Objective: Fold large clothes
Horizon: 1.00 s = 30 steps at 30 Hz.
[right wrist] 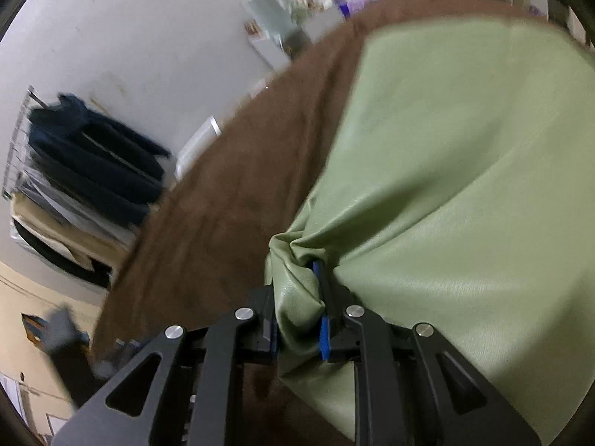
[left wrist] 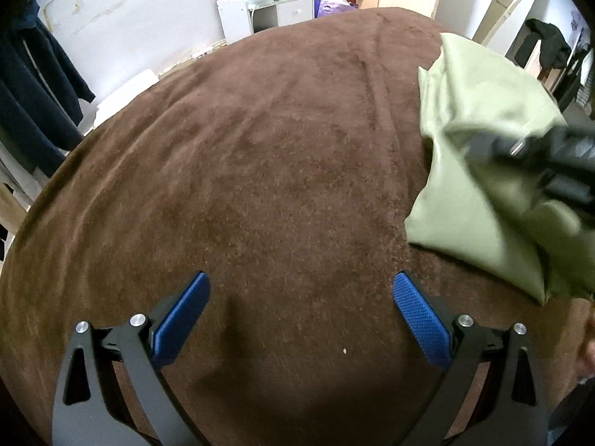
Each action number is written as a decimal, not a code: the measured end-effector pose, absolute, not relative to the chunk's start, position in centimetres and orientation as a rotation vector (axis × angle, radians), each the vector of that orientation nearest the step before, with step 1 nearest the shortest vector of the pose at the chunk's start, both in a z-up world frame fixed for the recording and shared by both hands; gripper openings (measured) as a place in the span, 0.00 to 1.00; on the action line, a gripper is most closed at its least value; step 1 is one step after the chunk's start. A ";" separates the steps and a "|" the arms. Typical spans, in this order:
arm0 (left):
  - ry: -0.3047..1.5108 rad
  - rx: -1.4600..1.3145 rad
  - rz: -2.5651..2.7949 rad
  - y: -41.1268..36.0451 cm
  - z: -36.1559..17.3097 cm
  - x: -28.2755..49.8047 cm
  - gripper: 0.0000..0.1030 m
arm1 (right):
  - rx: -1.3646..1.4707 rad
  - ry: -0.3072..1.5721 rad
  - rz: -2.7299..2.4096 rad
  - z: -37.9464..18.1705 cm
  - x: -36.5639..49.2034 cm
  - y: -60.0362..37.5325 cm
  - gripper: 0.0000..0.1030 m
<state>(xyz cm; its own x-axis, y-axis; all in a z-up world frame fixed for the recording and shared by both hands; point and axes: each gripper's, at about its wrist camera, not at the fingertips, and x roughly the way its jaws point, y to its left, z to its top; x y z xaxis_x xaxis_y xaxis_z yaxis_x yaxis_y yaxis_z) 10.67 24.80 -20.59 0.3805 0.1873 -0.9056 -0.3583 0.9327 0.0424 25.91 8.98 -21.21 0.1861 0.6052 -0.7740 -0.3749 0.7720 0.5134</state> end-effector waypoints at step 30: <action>1.006 0.049 -0.107 15.5 -13.5 21.5 0.74 | 0.334 0.960 0.477 -14.5 19.8 -11.4 0.78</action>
